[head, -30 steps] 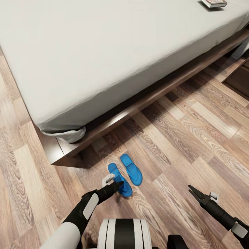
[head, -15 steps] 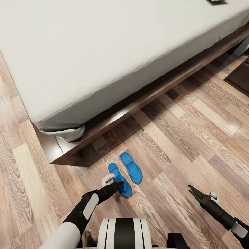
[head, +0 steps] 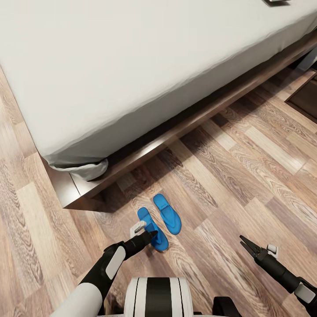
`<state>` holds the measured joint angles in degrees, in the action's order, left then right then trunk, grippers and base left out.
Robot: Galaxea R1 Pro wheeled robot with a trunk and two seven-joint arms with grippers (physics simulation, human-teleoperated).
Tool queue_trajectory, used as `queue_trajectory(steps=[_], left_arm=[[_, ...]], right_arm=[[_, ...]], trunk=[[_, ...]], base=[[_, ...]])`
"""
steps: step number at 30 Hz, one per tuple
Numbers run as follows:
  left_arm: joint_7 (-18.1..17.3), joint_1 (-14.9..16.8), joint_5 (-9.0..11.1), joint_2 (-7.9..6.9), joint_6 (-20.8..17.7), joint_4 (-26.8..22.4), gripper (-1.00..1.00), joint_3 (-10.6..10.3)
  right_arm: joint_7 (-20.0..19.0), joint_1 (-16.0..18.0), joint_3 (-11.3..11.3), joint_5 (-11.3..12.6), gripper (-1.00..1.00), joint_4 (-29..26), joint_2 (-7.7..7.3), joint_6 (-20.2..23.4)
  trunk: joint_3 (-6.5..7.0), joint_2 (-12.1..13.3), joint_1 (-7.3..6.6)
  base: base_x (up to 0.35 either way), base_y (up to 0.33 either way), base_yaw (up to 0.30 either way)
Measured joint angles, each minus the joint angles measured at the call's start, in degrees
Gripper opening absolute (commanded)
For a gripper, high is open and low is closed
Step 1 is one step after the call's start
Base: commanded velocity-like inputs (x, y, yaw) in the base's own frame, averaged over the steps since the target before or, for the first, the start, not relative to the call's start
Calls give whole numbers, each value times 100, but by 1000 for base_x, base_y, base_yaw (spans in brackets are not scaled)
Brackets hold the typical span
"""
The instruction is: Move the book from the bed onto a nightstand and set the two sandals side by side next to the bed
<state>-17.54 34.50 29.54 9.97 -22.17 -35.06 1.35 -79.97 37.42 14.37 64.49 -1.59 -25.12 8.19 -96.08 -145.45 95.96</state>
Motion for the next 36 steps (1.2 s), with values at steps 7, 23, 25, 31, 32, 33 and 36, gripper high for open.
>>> queue_trajectory(steps=[7,23,25,31,32,33,36], left_arm=[[-5,0,1,0,2,-4,100,0],[-10,-1,2,0,0,-3,100,-1],[-9,-3,1,0,-1,0,100,-2],[-10,-2,0,0,-2,0,100,0],[-10,-3,0,0,-3,-1,100,1],[-10,-3,1,0,-5,0,100,3],[-12,-4,2,0,-13,1,100,4]], right_arm=[[0,0,0,-1,100,2,0,0],[0,0,0,0,100,9,0,0],[0,0,0,0,100,9,0,2],[0,0,0,-1,100,10,0,5],[2,0,0,-1,100,12,0,6],[1,0,0,-1,100,13,0,7],[4,0,0,-1,100,18,0,8]], trunk=[[0,0,0],[0,0,0],[0,0,0],[0,0,0],[0,0,0],[0,0,0],[0,0,0]], base=[[0,0,0],[0,0,0],[0,0,0],[0,0,0],[0,0,0],[0,0,0],[0,0,0]])
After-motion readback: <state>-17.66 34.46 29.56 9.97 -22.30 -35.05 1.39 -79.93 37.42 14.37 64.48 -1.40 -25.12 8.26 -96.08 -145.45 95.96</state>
